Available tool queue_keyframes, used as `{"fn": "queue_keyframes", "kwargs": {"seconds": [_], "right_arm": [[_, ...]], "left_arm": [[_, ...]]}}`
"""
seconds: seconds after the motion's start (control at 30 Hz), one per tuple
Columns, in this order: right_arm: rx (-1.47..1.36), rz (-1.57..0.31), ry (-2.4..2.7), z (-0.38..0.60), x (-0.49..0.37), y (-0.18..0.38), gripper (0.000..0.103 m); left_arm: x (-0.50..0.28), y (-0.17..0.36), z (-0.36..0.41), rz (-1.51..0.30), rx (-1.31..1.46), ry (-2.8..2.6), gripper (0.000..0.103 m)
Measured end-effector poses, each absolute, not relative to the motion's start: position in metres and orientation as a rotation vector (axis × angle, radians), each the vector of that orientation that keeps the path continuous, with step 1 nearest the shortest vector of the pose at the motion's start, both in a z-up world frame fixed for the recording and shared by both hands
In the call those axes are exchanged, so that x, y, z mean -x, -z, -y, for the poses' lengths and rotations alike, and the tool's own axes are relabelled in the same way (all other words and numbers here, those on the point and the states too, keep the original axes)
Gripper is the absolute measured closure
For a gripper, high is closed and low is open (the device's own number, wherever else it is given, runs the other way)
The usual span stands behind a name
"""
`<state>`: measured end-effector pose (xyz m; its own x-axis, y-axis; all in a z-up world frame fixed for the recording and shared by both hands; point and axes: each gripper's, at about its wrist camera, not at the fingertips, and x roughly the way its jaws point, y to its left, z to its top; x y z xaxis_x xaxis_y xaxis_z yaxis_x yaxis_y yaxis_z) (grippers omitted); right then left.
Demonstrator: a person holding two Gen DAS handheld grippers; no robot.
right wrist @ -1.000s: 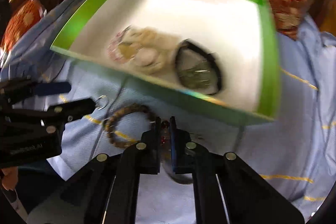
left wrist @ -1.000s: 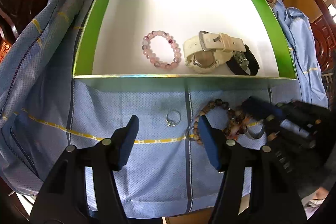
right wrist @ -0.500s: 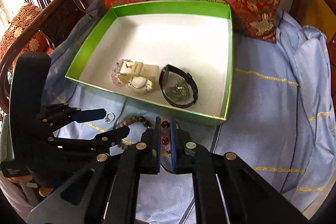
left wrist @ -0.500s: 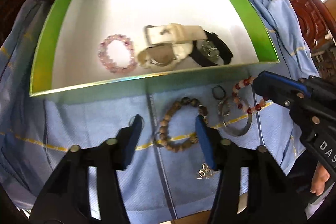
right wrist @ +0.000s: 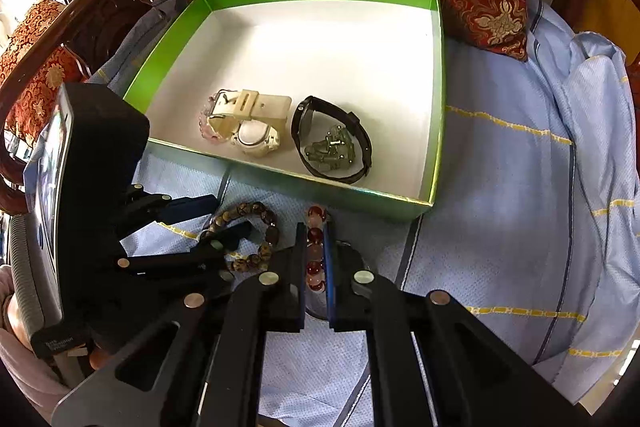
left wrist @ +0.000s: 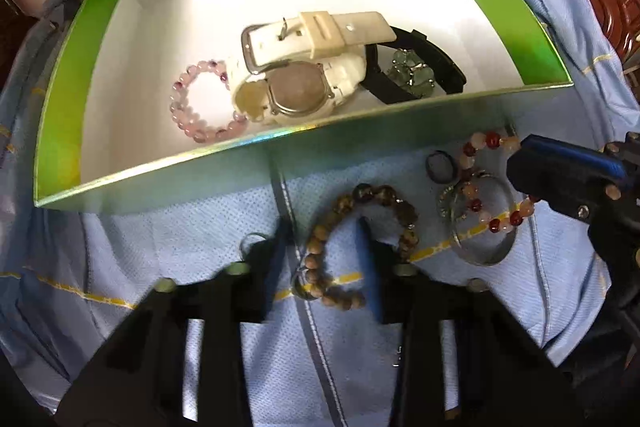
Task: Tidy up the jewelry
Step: 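Grasp the red-and-white bead bracelet with the right tool while the left grasps the brown bead bracelet, then carry both bead bracelets into the green box and open both tools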
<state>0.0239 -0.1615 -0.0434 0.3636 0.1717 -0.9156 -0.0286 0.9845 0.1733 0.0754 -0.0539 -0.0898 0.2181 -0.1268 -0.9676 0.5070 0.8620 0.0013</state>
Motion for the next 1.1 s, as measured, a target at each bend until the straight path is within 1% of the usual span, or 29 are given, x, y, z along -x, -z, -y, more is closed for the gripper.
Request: {"fn": "queue_keyframes", "kwargs": {"seconds": [0.03,0.1,0.47,0.63,0.7,0.8,0.97,1.1], "right_arm": [[-0.136,-1.193,-0.128,0.162,-0.024,0.044,0.095],[-0.135,-1.190,-0.124,0.162,-0.025,0.043,0.095],[-0.139,-1.139,-0.131,0.166,-0.020,0.029,0.095],[-0.168,-1.064,-0.173,0.172,-0.011,0.010,0.095],[-0.161,-1.047,-0.175,0.170,-0.010,0.005,0.095],[-0.159,-1.037,-0.189,0.168,-0.008,0.002,0.095],[-0.157,-0.980,-0.230,0.168,-0.002,-0.016,0.095],[-0.189,-0.859,-0.257,0.174,0.004,-0.043,0.095]], "left_arm": [[-0.074,0.089,0.056,-1.281,-0.350,0.446,0.092],[-0.075,0.087,0.055,-1.279,-0.335,0.440,0.094],[-0.064,0.036,0.033,-1.159,-0.215,0.497,0.094],[-0.058,0.021,0.016,-1.124,-0.191,0.472,0.095],[-0.061,0.020,0.025,-1.114,-0.183,0.469,0.095],[-0.057,0.012,0.011,-1.094,-0.182,0.470,0.095],[-0.047,-0.013,0.002,-0.972,-0.184,0.453,0.095],[-0.044,-0.044,-0.013,-0.848,-0.113,0.453,0.095]]}}
